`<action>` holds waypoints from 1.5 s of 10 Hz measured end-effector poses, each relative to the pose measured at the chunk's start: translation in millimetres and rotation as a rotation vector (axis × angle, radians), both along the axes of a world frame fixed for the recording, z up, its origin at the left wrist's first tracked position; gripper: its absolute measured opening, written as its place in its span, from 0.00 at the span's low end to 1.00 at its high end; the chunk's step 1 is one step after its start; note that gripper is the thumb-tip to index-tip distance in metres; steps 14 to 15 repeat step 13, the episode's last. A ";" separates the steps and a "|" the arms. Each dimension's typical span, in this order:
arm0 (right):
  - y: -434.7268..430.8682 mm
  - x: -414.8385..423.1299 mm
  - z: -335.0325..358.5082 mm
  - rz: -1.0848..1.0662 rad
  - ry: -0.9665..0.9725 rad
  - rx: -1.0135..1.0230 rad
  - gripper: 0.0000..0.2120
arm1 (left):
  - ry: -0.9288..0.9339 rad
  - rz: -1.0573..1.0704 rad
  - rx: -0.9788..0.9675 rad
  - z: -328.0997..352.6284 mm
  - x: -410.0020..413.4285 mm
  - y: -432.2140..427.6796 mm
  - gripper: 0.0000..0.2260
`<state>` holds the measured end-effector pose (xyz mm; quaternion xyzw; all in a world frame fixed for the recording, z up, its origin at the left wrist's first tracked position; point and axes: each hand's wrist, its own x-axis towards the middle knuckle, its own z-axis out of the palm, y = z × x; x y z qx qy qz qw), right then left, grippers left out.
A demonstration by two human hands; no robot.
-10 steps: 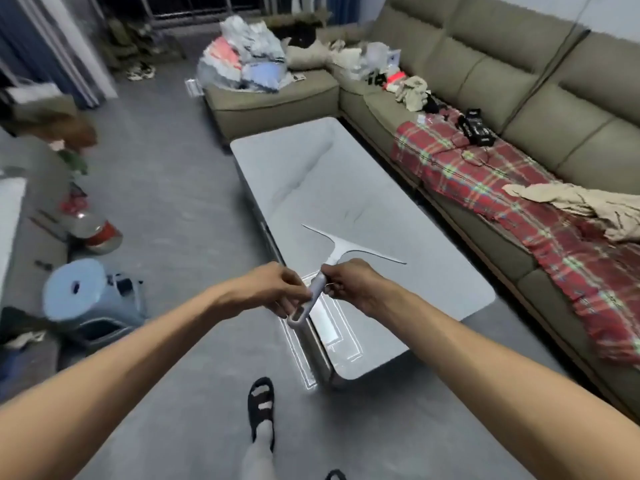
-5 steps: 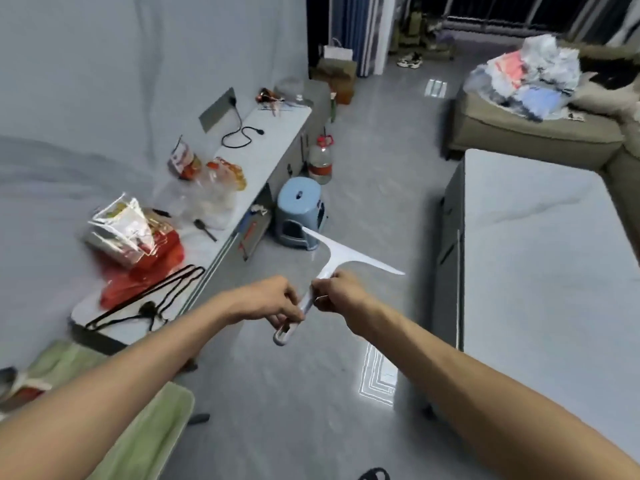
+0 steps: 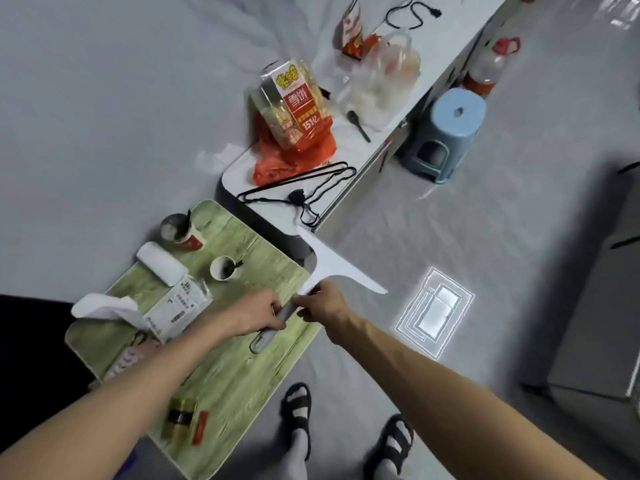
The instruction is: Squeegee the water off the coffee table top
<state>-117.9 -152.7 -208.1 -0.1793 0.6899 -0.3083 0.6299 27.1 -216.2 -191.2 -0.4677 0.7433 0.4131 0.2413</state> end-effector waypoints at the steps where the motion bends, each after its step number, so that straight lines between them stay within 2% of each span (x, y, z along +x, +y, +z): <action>1: -3.2 33.3 -42.6 0.036 0.017 0.065 0.12 | -0.035 0.014 0.012 -43.9 36.6 1.4 0.10; 3: -16.1 97.1 -179.7 0.088 0.036 0.147 0.08 | -0.090 0.099 -0.001 -180.0 100.6 2.9 0.10; 4: -22.1 118.3 -242.7 0.109 0.089 0.135 0.09 | -0.136 0.129 -0.087 -236.0 116.6 4.3 0.14; 5: -20.1 128.8 -269.6 0.138 0.130 0.134 0.10 | -0.170 0.141 -0.146 -262.7 123.6 9.4 0.20; 7: -10.1 127.7 -283.6 0.210 0.096 0.180 0.16 | -0.291 0.118 -0.219 -287.9 123.4 19.8 0.18; 8: -7.8 96.5 -260.6 0.300 0.057 0.199 0.19 | -0.380 0.074 -0.207 -271.4 110.5 13.5 0.21; 9: -7.6 59.1 -228.3 0.346 0.106 0.169 0.18 | -0.368 0.029 -0.203 -243.9 88.1 1.1 0.16; 10: 0.3 -7.9 -157.0 0.369 0.249 0.114 0.17 | -0.233 -0.045 -0.184 -180.1 27.4 -18.3 0.12; 11: 12.2 -49.9 -107.1 0.391 0.349 0.087 0.15 | -0.129 -0.131 -0.200 -130.3 -23.8 -27.2 0.16; 12: 50.7 -119.5 -12.7 0.392 0.526 0.051 0.16 | 0.073 -0.269 -0.245 -32.8 -116.7 -16.2 0.18; 13: 93.8 -165.1 44.0 0.406 0.680 0.056 0.17 | 0.119 -0.421 -0.273 34.3 -177.1 10.0 0.18; 15: 93.8 -165.1 44.0 0.406 0.680 0.056 0.17 | 0.119 -0.421 -0.273 34.3 -177.1 10.0 0.18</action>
